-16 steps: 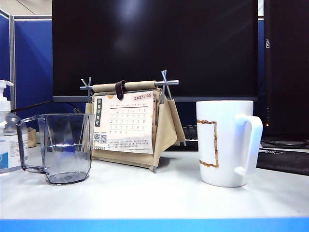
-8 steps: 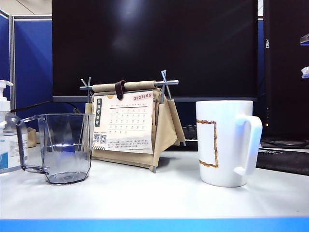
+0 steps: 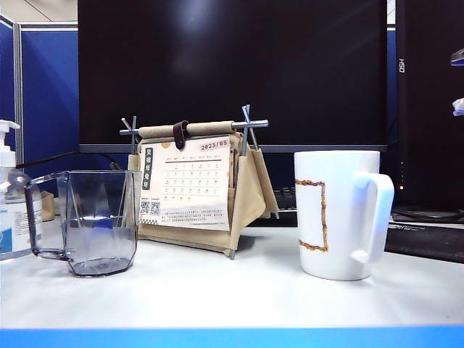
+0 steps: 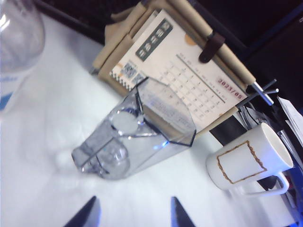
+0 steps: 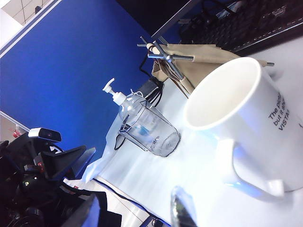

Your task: Swap the positions of the transparent plastic cup and the white ceramic cup.

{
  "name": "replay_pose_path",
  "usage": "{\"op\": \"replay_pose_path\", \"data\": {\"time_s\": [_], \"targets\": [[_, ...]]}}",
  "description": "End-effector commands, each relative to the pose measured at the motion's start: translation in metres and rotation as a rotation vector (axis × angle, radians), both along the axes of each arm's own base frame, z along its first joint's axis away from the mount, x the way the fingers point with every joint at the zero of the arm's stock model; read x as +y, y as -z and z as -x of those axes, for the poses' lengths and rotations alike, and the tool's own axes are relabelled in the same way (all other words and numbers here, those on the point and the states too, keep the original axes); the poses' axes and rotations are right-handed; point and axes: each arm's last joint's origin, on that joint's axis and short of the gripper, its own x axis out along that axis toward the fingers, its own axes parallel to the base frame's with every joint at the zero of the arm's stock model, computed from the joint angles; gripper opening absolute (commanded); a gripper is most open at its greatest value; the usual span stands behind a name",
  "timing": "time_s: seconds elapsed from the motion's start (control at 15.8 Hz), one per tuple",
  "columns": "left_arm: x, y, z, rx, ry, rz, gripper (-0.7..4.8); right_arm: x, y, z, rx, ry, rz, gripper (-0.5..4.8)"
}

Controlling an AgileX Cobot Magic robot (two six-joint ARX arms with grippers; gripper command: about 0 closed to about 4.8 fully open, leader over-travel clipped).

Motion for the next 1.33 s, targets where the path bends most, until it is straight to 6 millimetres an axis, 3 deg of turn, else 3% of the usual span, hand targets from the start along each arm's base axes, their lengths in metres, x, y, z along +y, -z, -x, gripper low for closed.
{"op": "replay_pose_path", "data": {"time_s": [0.06, 0.25, 0.38, 0.51, 0.7, 0.89, 1.01, 1.33], "targets": [[0.0, -0.02, 0.004, -0.026, 0.0, 0.041, 2.01, 0.0, -0.003, 0.001, -0.025, -0.008, 0.0, 2.0], [-0.001, -0.024, 0.01, 0.069, 0.013, 0.048, 2.02, 0.0, -0.003, 0.001, -0.025, -0.008, 0.0, 2.0], [-0.002, -0.038, 0.012, 0.106, 0.056, 0.05, 2.02, 0.0, -0.003, 0.001, -0.025, -0.011, -0.001, 2.0], [-0.001, -0.058, -0.002, 0.159, 0.046, -0.012, 2.02, 0.0, -0.003, 0.001, -0.02, -0.02, -0.005, 2.0], [-0.001, -0.039, -0.031, 0.311, 0.072, -0.124, 2.02, 0.001, -0.003, 0.001, -0.018, -0.037, -0.007, 2.0], [-0.003, -0.038, -0.046, 0.24, 0.111, -0.192, 2.02, 0.001, -0.004, 0.001, -0.018, -0.037, -0.007, 2.0], [-0.017, -0.034, -0.058, 0.194, 0.151, -0.295, 2.02, 0.001, -0.004, 0.001, -0.022, -0.033, -0.007, 2.0], [-0.034, -0.026, -0.068, 0.173, 0.041, -0.49, 2.02, 0.001, -0.004, 0.001, -0.022, -0.037, -0.007, 2.0]]}}
